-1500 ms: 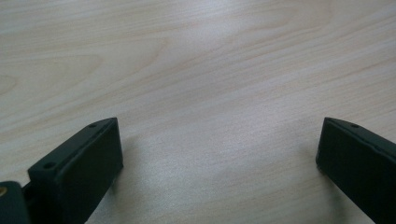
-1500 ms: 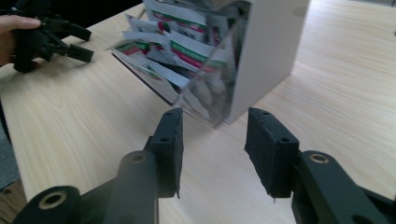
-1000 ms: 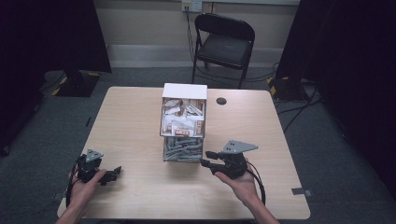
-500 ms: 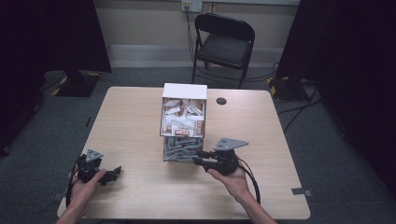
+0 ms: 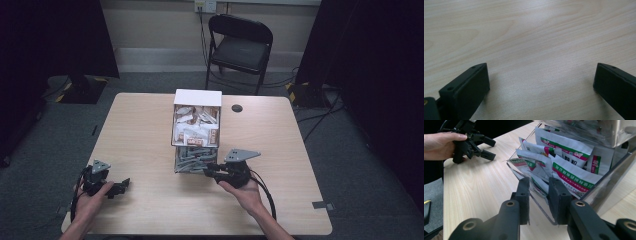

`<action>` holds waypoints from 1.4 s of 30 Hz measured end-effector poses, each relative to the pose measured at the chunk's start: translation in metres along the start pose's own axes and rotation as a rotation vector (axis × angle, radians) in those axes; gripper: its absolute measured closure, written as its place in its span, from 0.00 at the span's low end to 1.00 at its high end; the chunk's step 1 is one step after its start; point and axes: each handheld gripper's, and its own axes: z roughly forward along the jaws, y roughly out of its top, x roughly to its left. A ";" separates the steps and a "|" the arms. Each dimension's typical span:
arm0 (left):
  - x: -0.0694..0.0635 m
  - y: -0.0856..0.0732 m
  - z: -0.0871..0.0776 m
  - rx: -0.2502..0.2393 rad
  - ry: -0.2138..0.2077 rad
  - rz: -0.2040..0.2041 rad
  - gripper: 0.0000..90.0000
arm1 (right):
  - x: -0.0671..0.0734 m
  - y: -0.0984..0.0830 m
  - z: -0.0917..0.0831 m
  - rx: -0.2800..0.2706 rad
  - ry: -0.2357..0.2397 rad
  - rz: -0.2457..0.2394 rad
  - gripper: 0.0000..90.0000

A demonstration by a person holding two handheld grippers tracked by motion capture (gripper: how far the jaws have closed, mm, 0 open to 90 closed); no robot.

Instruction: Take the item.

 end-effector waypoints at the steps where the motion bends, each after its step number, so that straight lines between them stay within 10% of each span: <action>1: 0.000 0.000 0.000 0.000 0.000 0.001 0.00 | -0.001 0.000 0.001 -0.001 0.005 0.000 0.79; 42: 0.000 0.000 0.000 0.000 0.000 0.001 0.00 | -0.011 0.001 -0.007 -0.040 0.006 -0.011 0.97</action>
